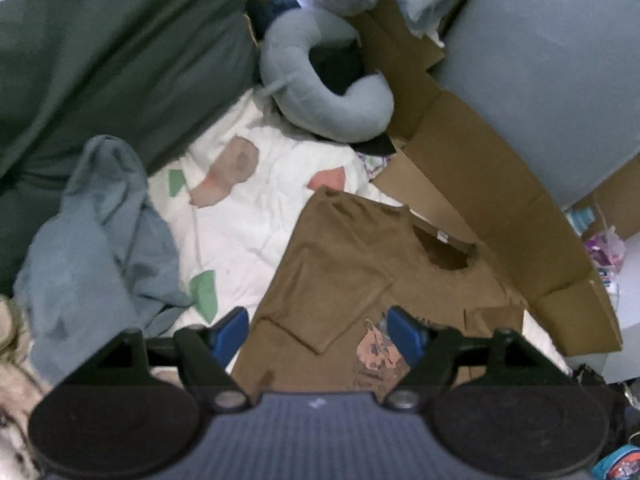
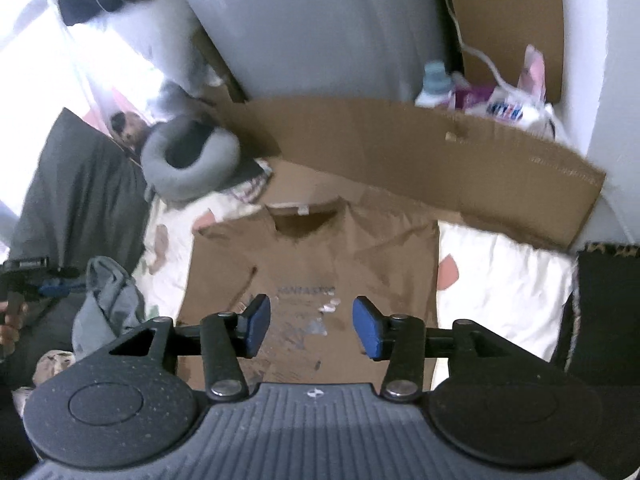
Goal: Fold clothes
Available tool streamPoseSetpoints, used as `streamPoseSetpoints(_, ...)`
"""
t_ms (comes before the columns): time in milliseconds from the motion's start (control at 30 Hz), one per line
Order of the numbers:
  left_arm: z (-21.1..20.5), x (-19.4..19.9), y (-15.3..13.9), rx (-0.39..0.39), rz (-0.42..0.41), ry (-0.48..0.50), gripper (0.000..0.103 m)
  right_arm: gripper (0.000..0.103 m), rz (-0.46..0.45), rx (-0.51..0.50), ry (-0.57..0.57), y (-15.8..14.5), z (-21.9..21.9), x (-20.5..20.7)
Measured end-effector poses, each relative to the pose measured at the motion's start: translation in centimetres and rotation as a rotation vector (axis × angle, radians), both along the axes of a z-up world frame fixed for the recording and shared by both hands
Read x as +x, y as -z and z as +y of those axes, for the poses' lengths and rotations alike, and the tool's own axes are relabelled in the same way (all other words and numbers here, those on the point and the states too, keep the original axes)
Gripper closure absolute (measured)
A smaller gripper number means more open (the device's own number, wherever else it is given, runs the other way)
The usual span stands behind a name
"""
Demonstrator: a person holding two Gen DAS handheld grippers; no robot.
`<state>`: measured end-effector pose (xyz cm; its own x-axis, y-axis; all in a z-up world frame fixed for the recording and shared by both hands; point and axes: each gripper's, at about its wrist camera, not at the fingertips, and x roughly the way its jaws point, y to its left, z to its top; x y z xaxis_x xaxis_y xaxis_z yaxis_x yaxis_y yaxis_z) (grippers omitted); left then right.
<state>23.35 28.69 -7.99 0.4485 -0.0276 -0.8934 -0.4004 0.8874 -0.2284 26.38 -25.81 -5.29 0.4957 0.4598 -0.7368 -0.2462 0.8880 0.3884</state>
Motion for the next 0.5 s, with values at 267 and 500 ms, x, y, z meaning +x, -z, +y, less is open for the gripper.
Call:
streamPoseSetpoints(267, -2.1, -4.1, -5.5, 0.035, -0.044, 0.013, 0.018, 0.043, -0.013, 0.046, 0.005, -5.8, -1.9, -2.1)
streamPoseSetpoints(500, -4.1, -7.1, -8.5, 0.053, -0.065, 0.024, 0.017, 0.038, -0.075, 0.063, -0.003, -11.9, -3.2, -3.7)
